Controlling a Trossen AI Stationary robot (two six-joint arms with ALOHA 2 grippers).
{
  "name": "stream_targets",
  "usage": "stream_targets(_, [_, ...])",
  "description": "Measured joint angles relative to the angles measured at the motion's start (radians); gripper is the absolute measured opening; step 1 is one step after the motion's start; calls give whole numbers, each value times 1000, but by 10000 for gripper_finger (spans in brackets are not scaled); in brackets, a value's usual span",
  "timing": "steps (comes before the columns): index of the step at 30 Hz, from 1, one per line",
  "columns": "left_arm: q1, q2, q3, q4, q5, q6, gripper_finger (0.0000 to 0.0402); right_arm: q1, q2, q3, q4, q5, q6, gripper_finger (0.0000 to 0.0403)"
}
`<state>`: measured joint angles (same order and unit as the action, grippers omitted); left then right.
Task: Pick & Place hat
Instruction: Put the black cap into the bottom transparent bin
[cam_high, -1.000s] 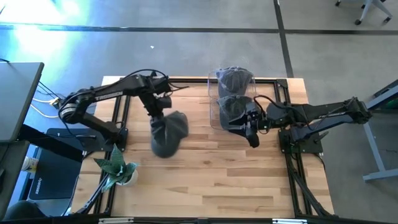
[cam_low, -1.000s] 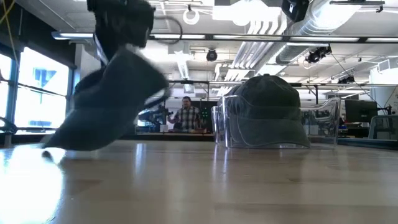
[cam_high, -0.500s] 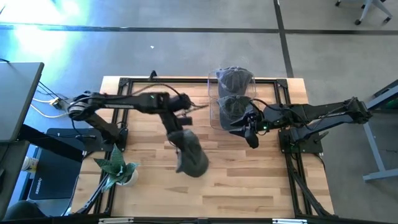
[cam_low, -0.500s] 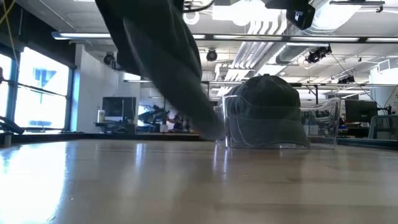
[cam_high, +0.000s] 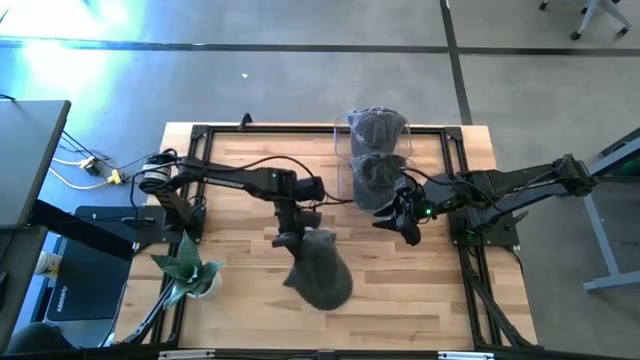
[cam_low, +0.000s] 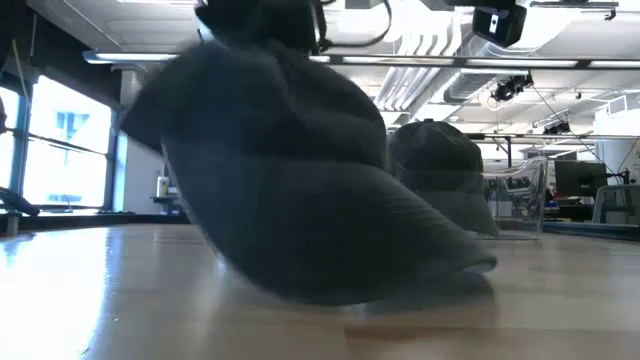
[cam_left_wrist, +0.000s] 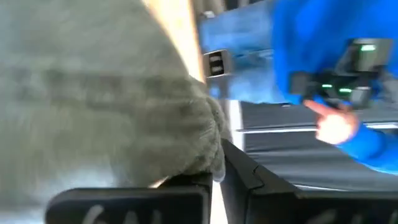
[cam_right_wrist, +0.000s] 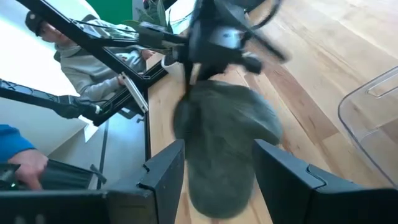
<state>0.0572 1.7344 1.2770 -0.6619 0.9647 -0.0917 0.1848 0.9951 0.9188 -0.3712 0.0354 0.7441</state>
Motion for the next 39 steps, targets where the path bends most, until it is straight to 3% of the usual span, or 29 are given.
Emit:
stream_targets(4, [30, 0, 0, -25, -67, 11, 63, 2, 0, 0, 0, 1, -1, 184])
stream_targets(11, [72, 5, 0, -203, -58, 84, 220, 2, 0, 0, -3, 3, -24, 184])
stream_targets(14, [61, 5, -8, -298, -208, 76, 276, 2, 0, 0, -3, 3, -43, 184])
stream_targets(17, [6, 4, -63, -281, -343, -2, 305, 2, 0, 0, -5, 8, -52, 184])
stream_targets(23, [-182, -89, -256, 101, -371, -311, 306, 2, 0, 0, -7, 12, -72, 184])
stream_targets(25, [-253, -130, -322, 239, -467, -436, 302, 2, 0, 0, -6, 12, -76, 184])
stream_targets(29, [-371, -189, -430, 536, -818, -666, 297, -2, 0, 0, -6, 14, -111, 184])
stream_targets(31, [-407, -191, -465, 664, -928, -742, 296, -10, 0, 0, -6, 14, -116, 184])
stream_targets(36, [-447, -142, -478, 867, -1045, -830, 293, -47, 0, 0, 1, -18, -117, 184])
stream_targets(39, [-442, -121, -484, 949, -1075, -819, 263, -76, 1, 0, 7, -78, -128, 184])
